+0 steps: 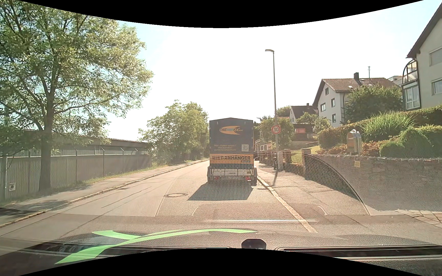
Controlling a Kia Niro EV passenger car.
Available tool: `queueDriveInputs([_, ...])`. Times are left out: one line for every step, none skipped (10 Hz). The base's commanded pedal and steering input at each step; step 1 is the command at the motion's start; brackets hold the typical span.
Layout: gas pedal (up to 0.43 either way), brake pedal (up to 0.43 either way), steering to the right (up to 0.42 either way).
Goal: Follow the waypoints while adhering to traffic rules and regulations
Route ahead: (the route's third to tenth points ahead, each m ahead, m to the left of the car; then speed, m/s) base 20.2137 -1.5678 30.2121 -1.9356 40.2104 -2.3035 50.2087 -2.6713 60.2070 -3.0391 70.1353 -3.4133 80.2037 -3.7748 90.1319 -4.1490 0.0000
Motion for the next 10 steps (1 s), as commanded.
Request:
queueDriveInputs([0.000, 0.549, 0.001])
queueDriveInputs([0.000, 0.549, 0.001])
queueDriveInputs([0.000, 0.549, 0.001])
queueDriveInputs([0.000, 0.549, 0.001])
queueDriveInputs([0.000, 0.549, 0.001])
queueDriveInputs([0.000, 0.555, 0.001])
queueDriveInputs([0.000, 0.555, 0.001])
queueDriveInputs([0.000, 0.561, 0.001])
queueDriveInputs([0.000, 0.561, 0.013])
queueDriveInputs([0.000, 0.561, 0.008])
